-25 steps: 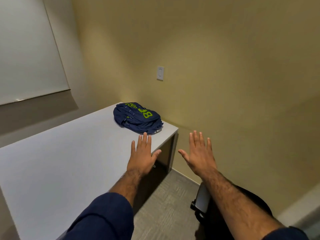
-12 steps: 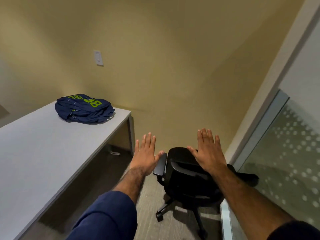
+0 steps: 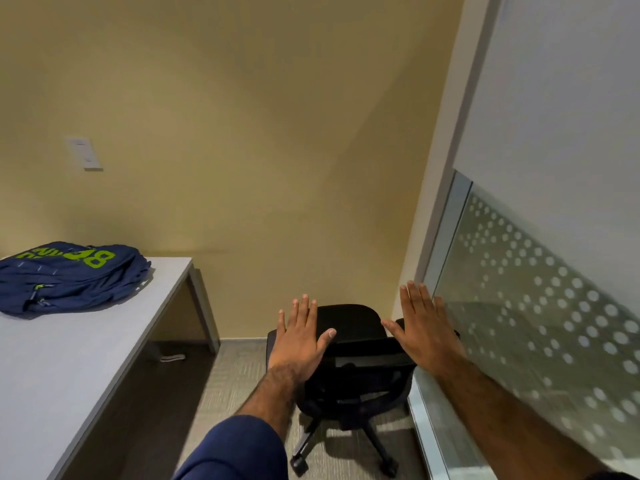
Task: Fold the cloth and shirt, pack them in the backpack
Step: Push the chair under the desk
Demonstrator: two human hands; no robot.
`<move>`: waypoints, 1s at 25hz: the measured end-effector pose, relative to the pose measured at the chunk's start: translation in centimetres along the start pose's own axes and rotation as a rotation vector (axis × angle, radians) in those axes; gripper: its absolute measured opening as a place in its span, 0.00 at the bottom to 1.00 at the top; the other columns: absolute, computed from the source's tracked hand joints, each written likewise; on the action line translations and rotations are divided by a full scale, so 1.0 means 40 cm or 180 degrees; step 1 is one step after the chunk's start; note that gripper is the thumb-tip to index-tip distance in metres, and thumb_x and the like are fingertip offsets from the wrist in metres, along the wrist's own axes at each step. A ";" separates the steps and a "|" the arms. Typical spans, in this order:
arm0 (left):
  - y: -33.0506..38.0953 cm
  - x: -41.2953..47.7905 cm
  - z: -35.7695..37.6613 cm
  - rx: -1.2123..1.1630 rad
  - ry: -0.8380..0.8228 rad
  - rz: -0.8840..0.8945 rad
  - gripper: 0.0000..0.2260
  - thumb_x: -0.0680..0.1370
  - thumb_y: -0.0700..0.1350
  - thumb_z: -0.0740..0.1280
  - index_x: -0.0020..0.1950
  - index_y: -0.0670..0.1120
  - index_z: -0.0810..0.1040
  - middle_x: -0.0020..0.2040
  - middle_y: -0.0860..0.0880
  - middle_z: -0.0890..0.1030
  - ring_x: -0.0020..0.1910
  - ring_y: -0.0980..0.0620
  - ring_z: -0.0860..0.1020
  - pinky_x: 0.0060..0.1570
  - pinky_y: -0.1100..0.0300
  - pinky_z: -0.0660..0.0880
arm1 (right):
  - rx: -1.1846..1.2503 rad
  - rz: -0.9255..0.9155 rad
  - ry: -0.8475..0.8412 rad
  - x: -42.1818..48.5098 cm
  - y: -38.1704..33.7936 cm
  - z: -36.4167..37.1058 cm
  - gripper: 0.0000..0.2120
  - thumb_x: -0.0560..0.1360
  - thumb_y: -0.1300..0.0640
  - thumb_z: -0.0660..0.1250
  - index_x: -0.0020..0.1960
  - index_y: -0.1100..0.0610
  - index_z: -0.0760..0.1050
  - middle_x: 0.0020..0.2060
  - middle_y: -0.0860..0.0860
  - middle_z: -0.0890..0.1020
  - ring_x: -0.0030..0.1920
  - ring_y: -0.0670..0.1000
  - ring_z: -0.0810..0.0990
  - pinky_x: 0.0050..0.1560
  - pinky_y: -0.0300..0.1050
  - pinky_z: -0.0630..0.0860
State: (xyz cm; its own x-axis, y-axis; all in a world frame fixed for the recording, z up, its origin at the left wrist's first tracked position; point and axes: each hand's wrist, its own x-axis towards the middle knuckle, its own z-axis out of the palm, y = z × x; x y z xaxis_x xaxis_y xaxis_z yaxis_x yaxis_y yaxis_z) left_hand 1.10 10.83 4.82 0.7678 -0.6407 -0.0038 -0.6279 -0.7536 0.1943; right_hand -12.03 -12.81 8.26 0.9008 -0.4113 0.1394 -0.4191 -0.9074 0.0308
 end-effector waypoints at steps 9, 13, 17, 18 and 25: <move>0.022 0.037 0.067 -0.0211 -0.0141 -0.0002 0.42 0.72 0.73 0.29 0.81 0.53 0.33 0.80 0.52 0.29 0.78 0.52 0.28 0.72 0.52 0.24 | 0.0112 0.0023 -0.0014 0.040 0.056 0.082 0.50 0.68 0.25 0.21 0.80 0.57 0.35 0.79 0.54 0.36 0.81 0.56 0.37 0.73 0.51 0.25; 0.028 0.061 0.116 -0.0355 -0.0216 -0.0366 0.49 0.61 0.78 0.20 0.78 0.55 0.29 0.79 0.52 0.27 0.78 0.52 0.28 0.73 0.52 0.24 | 0.0235 -0.0061 -0.0820 0.078 0.095 0.140 0.42 0.80 0.29 0.43 0.73 0.60 0.73 0.72 0.59 0.73 0.72 0.59 0.72 0.74 0.55 0.39; 0.030 0.111 0.144 -0.0033 -0.0363 -0.0807 0.62 0.50 0.77 0.14 0.77 0.44 0.32 0.76 0.51 0.30 0.75 0.53 0.30 0.76 0.48 0.33 | 0.0287 -0.0037 -0.0731 0.139 0.151 0.209 0.41 0.79 0.28 0.46 0.68 0.59 0.78 0.68 0.58 0.78 0.67 0.59 0.78 0.74 0.54 0.42; 0.031 0.122 0.158 -0.0072 -0.0217 -0.0858 0.63 0.53 0.79 0.16 0.78 0.42 0.37 0.79 0.49 0.35 0.77 0.53 0.33 0.76 0.50 0.33 | 0.0274 -0.0058 -0.0733 0.151 0.162 0.229 0.41 0.78 0.27 0.47 0.68 0.58 0.78 0.67 0.57 0.78 0.66 0.59 0.79 0.75 0.54 0.42; 0.054 0.165 0.205 0.0273 -0.0467 -0.0541 0.39 0.81 0.71 0.37 0.58 0.57 0.86 0.59 0.52 0.85 0.65 0.48 0.79 0.80 0.51 0.35 | 0.0293 -0.0156 -0.0892 0.200 0.214 0.292 0.42 0.77 0.25 0.46 0.71 0.54 0.75 0.70 0.57 0.75 0.69 0.58 0.75 0.73 0.50 0.28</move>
State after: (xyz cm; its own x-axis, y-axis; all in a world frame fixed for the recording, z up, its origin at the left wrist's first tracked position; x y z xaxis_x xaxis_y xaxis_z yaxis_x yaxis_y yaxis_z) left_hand 3.77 3.80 -2.82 0.8406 -0.5132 -0.1732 -0.5044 -0.8582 0.0948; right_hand -7.07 -24.86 -1.93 0.9214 -0.3629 -0.1391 -0.3737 -0.9255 -0.0608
